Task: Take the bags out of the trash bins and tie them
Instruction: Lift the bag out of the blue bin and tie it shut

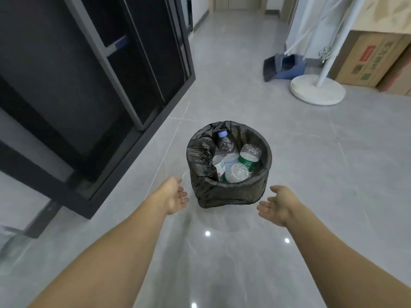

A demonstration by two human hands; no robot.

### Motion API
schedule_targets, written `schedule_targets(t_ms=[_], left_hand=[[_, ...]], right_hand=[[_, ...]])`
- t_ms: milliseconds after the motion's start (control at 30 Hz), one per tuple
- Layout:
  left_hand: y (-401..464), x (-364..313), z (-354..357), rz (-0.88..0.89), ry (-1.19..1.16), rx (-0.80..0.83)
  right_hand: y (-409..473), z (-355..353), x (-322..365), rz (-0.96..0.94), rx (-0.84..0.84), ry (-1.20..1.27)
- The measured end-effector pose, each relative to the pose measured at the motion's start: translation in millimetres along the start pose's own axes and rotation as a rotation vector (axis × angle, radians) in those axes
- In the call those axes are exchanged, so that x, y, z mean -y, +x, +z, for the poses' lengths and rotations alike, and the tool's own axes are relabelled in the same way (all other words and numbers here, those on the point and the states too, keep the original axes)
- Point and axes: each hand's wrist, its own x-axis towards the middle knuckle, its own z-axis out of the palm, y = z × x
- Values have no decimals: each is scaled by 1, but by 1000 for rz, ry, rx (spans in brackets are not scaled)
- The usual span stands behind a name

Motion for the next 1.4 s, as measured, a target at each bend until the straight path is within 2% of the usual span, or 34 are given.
schedule_targets(t_ms=[100,233,400,633,767,900,1100,1233,1400], left_hand=[[11,14,-4,-75,-8,-26],[32,16,-1,-47,-29,-56],[48,27,9,-122,-153,-18],[60,29,22,-145,-296,8],[47,23,23,-109,-219,90],[26,12,21,-54,-189,49],[-16,-14,20,57,-192,83],[-43,-37,28,157,-222,103],[-58,-60,34,316,-296,34]], right_hand=[[9,3,4,37,-21,20],[24,5,6,62,-26,80],[40,3,3,113,16,175],[52,9,-2,119,50,95],[42,13,-3,91,30,80],[26,14,0,52,-13,141],[-3,7,21,-130,-4,264],[-18,13,41,-236,26,248],[-32,18,63,-342,10,254]])
